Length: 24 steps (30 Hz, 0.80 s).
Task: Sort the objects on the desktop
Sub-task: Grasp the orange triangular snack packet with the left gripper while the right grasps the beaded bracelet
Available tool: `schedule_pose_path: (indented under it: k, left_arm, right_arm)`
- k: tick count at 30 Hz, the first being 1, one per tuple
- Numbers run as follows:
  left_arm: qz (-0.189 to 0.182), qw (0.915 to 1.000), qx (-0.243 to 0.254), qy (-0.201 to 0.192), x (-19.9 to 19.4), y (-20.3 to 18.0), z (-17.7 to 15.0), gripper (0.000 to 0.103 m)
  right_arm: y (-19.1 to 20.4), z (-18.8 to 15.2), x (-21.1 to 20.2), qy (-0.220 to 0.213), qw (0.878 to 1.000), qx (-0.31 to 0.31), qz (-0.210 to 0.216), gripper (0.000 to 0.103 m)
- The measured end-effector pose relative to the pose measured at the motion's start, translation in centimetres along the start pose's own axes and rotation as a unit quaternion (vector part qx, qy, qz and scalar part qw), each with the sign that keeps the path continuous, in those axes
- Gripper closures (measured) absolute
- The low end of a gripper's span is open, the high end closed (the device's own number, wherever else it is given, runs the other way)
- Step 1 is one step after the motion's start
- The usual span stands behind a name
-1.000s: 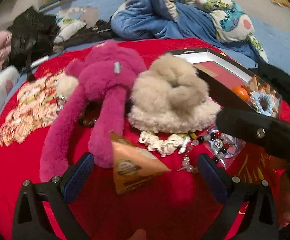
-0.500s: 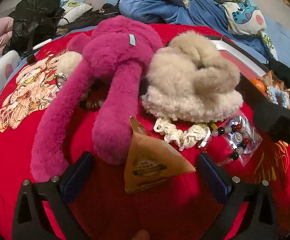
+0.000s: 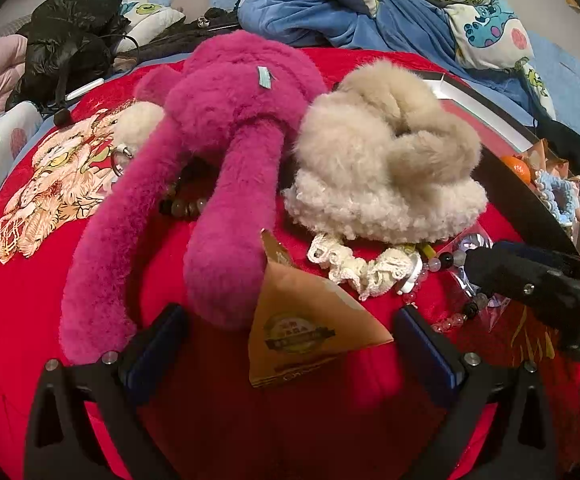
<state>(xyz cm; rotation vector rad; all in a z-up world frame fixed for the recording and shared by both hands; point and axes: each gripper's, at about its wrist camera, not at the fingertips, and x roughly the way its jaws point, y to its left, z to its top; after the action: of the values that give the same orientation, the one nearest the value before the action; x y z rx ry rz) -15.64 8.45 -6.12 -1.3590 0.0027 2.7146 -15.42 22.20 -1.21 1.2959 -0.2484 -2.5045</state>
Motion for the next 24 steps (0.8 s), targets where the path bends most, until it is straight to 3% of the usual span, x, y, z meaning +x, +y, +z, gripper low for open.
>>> schedule_pose_path:
  k: [5, 8, 24]
  left_arm:
    - [0.001, 1.0000, 0.001, -0.003, 0.0, 0.2, 0.1, 0.000]
    - [0.002, 1.0000, 0.002, -0.002, 0.0, 0.3, 0.3, 0.000]
    - [0.008, 1.0000, 0.006, 0.000, 0.2, 0.8, 1.5, 0.000]
  right_arm:
    - [-0.3, -0.2, 0.3, -0.005, 0.999, -0.004, -0.042, 0.080]
    - [-0.5, -0.3, 0.2, -0.009, 0.998, -0.010, -0.055, 0.088]
    - [-0.2, -0.6, -0.2, -0.007, 0.998, 0.000, -0.058, 0.094]
